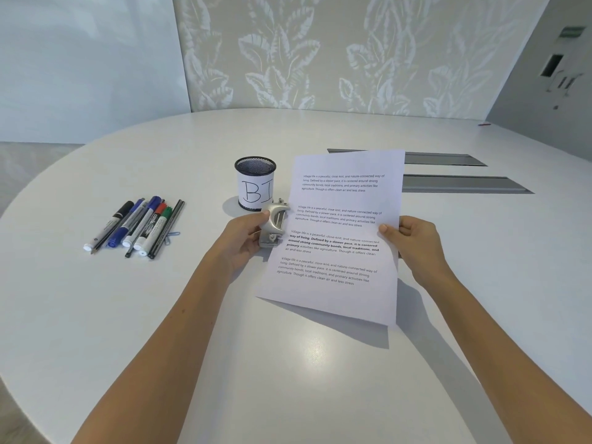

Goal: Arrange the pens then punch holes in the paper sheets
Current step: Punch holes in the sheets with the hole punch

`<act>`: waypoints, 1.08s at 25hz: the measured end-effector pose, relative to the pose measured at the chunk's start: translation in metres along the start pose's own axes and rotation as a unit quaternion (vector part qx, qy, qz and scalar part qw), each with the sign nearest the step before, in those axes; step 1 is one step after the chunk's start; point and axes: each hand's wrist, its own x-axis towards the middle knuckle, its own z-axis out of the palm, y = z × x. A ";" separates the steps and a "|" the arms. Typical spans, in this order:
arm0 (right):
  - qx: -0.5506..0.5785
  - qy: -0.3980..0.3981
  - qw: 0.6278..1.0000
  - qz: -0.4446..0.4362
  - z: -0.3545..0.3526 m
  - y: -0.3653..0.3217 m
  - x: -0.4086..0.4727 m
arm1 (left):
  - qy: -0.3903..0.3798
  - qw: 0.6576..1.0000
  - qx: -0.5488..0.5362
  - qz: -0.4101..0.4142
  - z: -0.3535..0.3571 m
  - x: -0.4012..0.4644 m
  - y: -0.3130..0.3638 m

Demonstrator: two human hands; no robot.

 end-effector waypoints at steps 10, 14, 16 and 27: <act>0.023 -0.008 1.000 -0.002 0.004 -0.002 0.002 | -0.046 0.999 0.028 0.004 0.005 -0.009 0.004; 0.049 -0.021 0.999 -0.001 0.006 -0.002 0.000 | -0.053 0.998 0.038 -0.001 0.006 -0.013 0.005; 0.052 -0.027 0.998 0.000 0.006 -0.002 -0.002 | -0.052 0.998 0.031 -0.005 0.007 -0.015 0.005; 0.032 -0.021 0.999 0.015 -0.006 0.003 -0.004 | -0.032 0.997 0.063 -0.029 0.027 -0.021 0.003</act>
